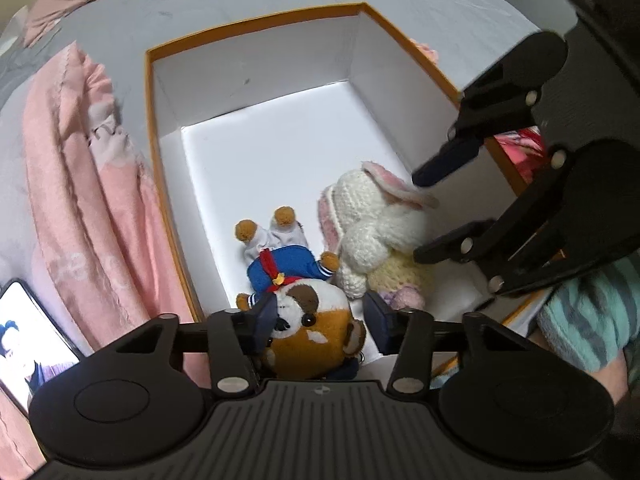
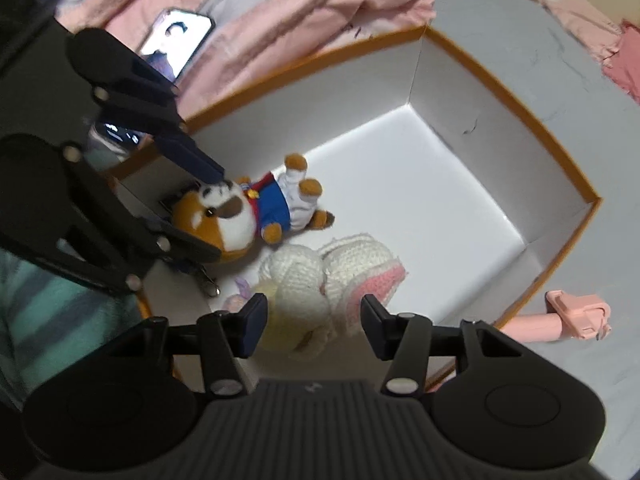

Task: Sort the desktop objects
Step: 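Lower both plushes into the box and open both grippers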

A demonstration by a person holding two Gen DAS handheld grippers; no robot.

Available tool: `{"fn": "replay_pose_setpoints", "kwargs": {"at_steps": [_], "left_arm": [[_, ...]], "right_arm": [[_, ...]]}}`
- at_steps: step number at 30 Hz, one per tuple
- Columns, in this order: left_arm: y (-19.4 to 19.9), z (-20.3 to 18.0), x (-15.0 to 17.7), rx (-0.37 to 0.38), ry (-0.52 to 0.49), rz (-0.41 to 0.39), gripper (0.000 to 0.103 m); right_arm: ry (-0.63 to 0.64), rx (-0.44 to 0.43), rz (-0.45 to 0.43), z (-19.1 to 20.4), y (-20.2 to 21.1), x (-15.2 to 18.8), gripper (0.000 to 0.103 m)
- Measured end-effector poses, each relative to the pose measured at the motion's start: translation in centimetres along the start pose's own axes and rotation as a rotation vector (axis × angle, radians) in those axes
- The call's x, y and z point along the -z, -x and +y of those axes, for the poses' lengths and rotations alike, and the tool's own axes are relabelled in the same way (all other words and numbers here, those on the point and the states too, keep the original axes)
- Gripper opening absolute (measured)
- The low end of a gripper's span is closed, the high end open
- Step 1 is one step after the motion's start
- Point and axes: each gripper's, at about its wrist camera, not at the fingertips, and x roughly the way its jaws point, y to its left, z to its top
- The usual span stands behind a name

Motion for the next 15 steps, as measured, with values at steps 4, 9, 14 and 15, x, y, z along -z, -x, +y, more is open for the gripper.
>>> {"fn": "replay_pose_setpoints", "kwargs": {"at_steps": [4, 9, 14, 15], "left_arm": [[-0.6, -0.2, 0.0, -0.053, 0.028, -0.015, 0.048], [-0.7, 0.1, 0.0, -0.066, 0.081, -0.045, 0.039], [-0.6, 0.6, 0.2, -0.089, 0.111, -0.049, 0.033], [-0.5, 0.7, 0.2, -0.103, 0.118, -0.050, 0.032]], "right_arm": [[-0.025, -0.039, 0.039, -0.3, -1.4, -0.2, 0.055], [-0.036, -0.053, 0.000, -0.1, -1.9, -0.5, 0.050], [0.053, -0.082, -0.008, 1.0, -1.5, -0.2, 0.040], [0.068, -0.114, -0.003, 1.2, -1.4, -0.1, 0.038]]}}
